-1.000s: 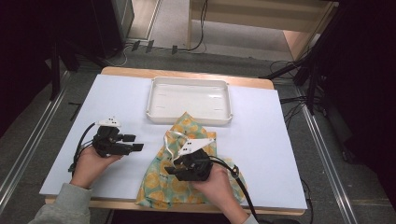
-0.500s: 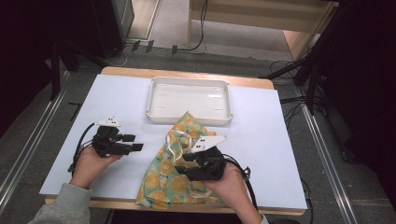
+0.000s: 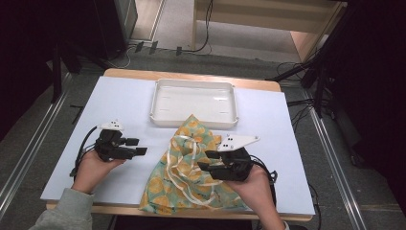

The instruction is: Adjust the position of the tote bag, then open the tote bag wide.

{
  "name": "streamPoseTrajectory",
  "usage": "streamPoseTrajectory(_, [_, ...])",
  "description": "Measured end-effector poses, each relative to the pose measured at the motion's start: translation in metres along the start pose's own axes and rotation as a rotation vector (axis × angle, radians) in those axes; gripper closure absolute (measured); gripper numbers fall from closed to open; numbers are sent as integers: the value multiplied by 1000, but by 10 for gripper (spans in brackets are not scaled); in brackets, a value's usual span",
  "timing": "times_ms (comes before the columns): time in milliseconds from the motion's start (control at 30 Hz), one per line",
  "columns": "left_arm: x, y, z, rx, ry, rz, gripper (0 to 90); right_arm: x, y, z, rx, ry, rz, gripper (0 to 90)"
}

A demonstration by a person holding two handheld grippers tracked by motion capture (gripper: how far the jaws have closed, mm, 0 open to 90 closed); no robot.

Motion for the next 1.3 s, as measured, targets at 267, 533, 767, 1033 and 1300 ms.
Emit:
streamPoseTrajectory(267, [2, 3, 1, -4, 2, 9, 401, -3, 17, -6, -23, -3, 26, 556])
streamPoseTrajectory(533, [8, 14, 1, -28, -1, 36, 400, -7, 31, -7, -42, -6, 48, 552])
streamPoseTrajectory(767, [16, 27, 2, -71, 3, 50, 398, -10, 40, -9, -46, -3, 60, 551])
streamPoseTrajectory(1033, [28, 48, 1, -110, 18, 100, 395, -10, 40, -7, -42, -5, 58, 544])
streamPoseTrajectory(1300, [35, 62, 1, -152, 20, 118, 392, -11, 39, -2, -38, -14, 57, 549])
Point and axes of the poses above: each handheld gripper's, and its own axes: z roughly forward along the jaws, x roughly out of its top, y roughly to its right, the point moved 4 cm from there along z, roughly forward along the jaws, and after that the axes turned 12 degrees about z, right-handed, at the moved point
